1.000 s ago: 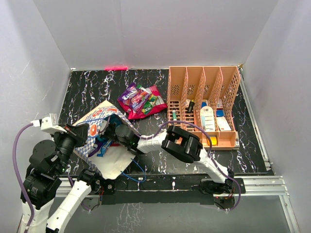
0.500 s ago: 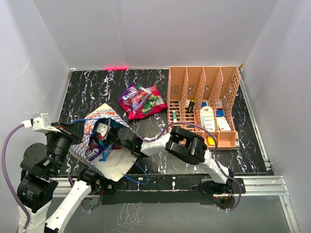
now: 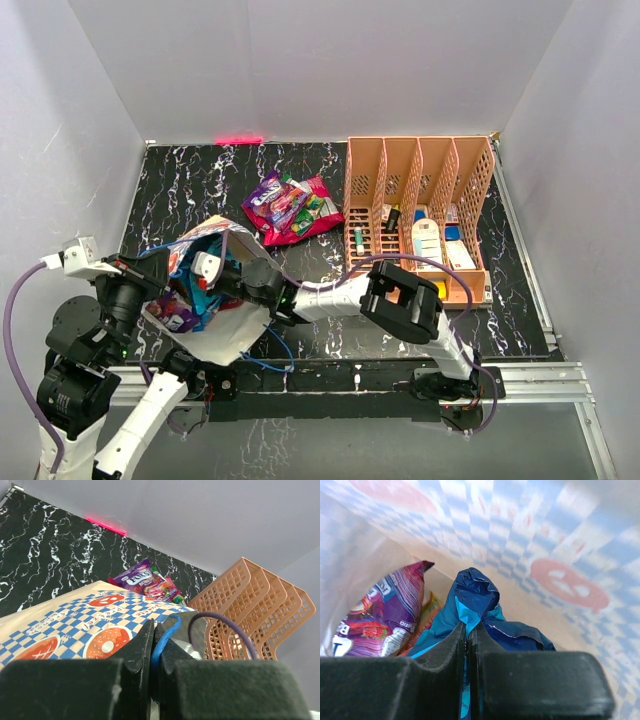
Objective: Take the snacks out of the paper bag
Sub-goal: Take out the snack from the paper bag.
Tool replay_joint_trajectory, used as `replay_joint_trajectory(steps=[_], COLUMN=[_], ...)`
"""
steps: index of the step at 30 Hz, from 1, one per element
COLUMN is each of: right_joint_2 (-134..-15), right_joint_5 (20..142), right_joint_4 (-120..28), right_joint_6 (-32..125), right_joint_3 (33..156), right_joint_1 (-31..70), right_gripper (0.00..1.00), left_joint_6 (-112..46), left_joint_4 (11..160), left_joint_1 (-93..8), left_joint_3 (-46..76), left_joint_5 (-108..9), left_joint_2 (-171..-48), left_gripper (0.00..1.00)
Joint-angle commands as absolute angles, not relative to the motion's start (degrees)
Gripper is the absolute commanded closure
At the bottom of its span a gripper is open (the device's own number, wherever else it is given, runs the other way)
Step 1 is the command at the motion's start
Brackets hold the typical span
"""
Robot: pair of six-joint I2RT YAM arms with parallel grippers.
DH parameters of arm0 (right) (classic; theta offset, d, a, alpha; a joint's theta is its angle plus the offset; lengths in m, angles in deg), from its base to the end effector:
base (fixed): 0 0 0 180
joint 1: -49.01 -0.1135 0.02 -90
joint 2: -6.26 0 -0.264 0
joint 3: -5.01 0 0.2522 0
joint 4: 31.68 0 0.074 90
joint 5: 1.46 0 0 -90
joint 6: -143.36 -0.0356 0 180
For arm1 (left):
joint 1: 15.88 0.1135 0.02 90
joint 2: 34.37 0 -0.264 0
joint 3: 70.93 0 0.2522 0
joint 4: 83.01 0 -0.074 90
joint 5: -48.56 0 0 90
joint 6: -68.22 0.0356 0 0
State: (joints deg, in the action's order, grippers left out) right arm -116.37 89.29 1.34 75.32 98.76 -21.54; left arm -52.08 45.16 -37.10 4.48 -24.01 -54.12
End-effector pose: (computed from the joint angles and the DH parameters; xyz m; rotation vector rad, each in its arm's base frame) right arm 0.1644 0.4642 0.2219 -1.1019 1.0696 0.6700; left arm 0.0239 0.0022 0.4182 -0.3655 1.4826 -0.4922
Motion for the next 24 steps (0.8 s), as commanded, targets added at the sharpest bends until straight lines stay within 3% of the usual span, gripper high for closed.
replay_joint_trajectory(steps=[1, 11, 24], right_joint_2=[-106.53, -97.30, -75.80], right_joint_5=[87.48, 88.52, 80.27], right_joint_4=[15.17, 11.67, -7.96], right_joint_6=[75.88, 73.42, 68.24], right_joint_3=[100.47, 96.15, 89.63], right_joint_1=[-23.31, -24.32, -24.31], right_gripper=[0.93, 0.93, 0.93], left_joint_6=[-53.03, -53.13, -51.67], left_joint_4=[44.92, 45.23, 43.73], left_joint_1=[-37.18, -37.23, -37.15], left_joint_3=[5.18, 4.83, 5.64], left_joint_5=[-20.81, -20.72, -17.30], left_joint_2=[-53.51, -53.73, -54.94], left_gripper=[1.00, 1.00, 1.00])
